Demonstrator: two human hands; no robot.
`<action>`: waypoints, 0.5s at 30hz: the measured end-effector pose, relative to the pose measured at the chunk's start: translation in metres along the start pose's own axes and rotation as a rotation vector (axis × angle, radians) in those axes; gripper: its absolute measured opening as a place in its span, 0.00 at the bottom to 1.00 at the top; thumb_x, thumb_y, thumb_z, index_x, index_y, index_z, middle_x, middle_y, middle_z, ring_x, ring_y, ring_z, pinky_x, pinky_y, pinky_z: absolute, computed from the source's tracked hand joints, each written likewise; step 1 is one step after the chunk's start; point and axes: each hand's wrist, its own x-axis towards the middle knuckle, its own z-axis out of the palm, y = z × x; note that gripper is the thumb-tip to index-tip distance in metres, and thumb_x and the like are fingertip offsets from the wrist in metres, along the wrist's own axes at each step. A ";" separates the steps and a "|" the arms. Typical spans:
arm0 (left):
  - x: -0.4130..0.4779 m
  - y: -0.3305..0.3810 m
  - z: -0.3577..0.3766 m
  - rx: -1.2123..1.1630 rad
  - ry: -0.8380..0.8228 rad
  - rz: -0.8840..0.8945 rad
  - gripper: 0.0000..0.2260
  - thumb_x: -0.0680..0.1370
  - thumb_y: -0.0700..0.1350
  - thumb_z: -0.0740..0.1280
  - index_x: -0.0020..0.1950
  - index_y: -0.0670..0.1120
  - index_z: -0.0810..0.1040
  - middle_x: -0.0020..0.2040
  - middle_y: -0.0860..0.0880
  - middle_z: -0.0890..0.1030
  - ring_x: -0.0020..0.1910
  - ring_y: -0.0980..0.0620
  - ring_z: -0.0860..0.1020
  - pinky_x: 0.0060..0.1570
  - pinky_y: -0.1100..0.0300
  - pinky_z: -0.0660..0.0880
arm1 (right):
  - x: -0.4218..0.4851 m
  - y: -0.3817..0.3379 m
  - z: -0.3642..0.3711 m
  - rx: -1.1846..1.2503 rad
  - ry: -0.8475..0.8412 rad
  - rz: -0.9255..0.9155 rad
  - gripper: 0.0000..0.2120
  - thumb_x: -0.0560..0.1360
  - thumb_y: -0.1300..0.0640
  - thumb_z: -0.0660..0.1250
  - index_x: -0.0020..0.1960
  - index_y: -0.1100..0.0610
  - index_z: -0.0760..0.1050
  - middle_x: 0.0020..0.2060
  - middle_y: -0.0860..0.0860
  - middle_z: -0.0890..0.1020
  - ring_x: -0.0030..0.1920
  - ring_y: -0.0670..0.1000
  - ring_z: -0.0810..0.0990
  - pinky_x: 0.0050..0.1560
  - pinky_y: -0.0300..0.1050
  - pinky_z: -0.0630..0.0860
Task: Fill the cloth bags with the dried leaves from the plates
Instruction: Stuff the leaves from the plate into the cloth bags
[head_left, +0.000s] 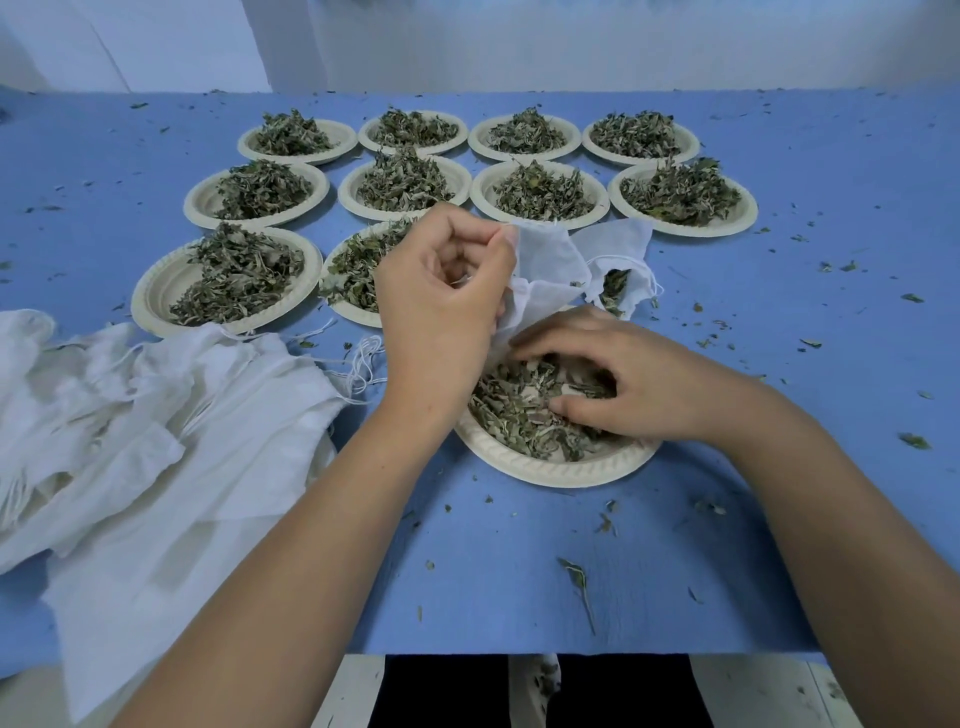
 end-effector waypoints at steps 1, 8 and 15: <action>0.000 0.000 0.000 -0.001 -0.002 -0.003 0.08 0.78 0.37 0.68 0.40 0.45 0.76 0.27 0.55 0.76 0.23 0.57 0.72 0.25 0.65 0.70 | 0.000 0.001 0.000 -0.043 -0.012 0.010 0.22 0.73 0.60 0.69 0.66 0.50 0.73 0.62 0.42 0.72 0.66 0.44 0.66 0.68 0.33 0.58; 0.000 0.000 -0.001 -0.005 0.000 -0.001 0.08 0.78 0.37 0.68 0.40 0.45 0.76 0.27 0.55 0.75 0.23 0.56 0.72 0.26 0.64 0.70 | 0.008 -0.003 0.006 -0.070 0.068 -0.013 0.11 0.72 0.64 0.72 0.53 0.56 0.82 0.49 0.48 0.80 0.48 0.48 0.79 0.54 0.40 0.73; 0.001 -0.002 -0.002 0.003 0.018 0.007 0.08 0.78 0.37 0.68 0.39 0.47 0.76 0.27 0.55 0.75 0.23 0.57 0.72 0.25 0.65 0.69 | -0.001 -0.006 -0.008 0.281 0.389 -0.011 0.10 0.69 0.67 0.74 0.47 0.55 0.83 0.42 0.46 0.84 0.43 0.48 0.82 0.51 0.41 0.79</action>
